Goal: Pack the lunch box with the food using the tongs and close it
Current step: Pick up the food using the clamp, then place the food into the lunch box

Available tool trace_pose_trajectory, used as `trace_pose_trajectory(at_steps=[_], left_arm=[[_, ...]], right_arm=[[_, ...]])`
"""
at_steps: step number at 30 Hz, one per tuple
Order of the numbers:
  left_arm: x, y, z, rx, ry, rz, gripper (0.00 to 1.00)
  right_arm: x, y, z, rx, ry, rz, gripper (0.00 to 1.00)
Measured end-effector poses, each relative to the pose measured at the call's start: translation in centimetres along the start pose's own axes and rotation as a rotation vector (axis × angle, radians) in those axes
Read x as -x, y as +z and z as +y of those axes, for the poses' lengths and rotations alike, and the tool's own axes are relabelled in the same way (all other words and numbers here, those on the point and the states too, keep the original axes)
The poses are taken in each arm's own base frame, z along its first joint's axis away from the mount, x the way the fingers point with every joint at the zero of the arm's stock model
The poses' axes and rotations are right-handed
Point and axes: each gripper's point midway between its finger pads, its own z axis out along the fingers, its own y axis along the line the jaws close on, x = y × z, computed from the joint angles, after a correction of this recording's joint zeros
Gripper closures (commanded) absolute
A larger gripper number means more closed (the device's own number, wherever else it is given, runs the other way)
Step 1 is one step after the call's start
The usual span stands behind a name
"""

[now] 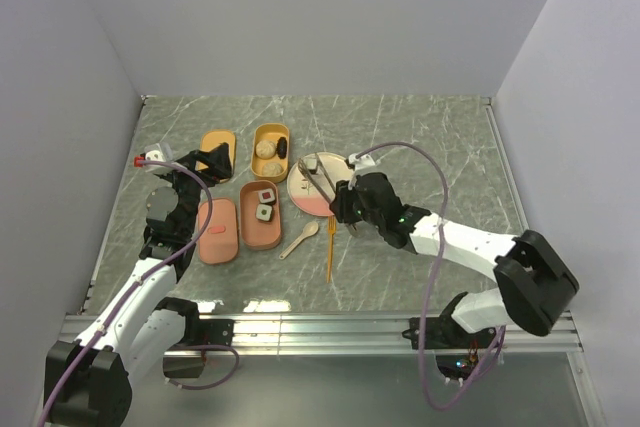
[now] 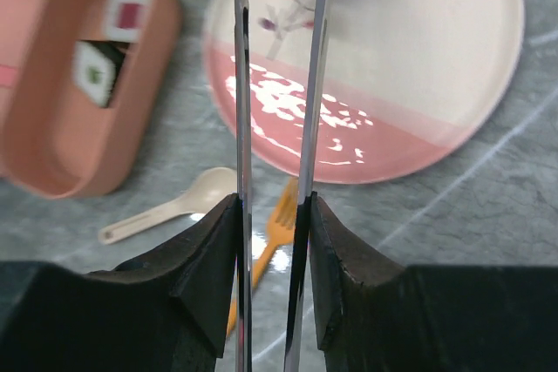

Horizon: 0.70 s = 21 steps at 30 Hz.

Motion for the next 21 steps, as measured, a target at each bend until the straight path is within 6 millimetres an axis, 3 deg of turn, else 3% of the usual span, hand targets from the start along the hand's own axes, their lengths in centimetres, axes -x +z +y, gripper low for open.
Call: trace_pose_trajectory(at_steps=[5,16,21], left_arm=[[0.0,0.0,0.0,0.000,0.000,0.000,0.01],[-0.1,0.0,-0.1,-0.006,-0.001,0.003,0.01],[-0.1,0.0,-0.2,-0.010,-0.001,0.005,0.01]], right_arm=[[0.8,-1.9,3.2,0.106,-0.028,-0.039,0.75],[-5.7,-5.5,8.4,0.355,-0.147,0.089,0.75],[-7.0,-6.3,9.5,0.409,-0.178,0.115,0.75]])
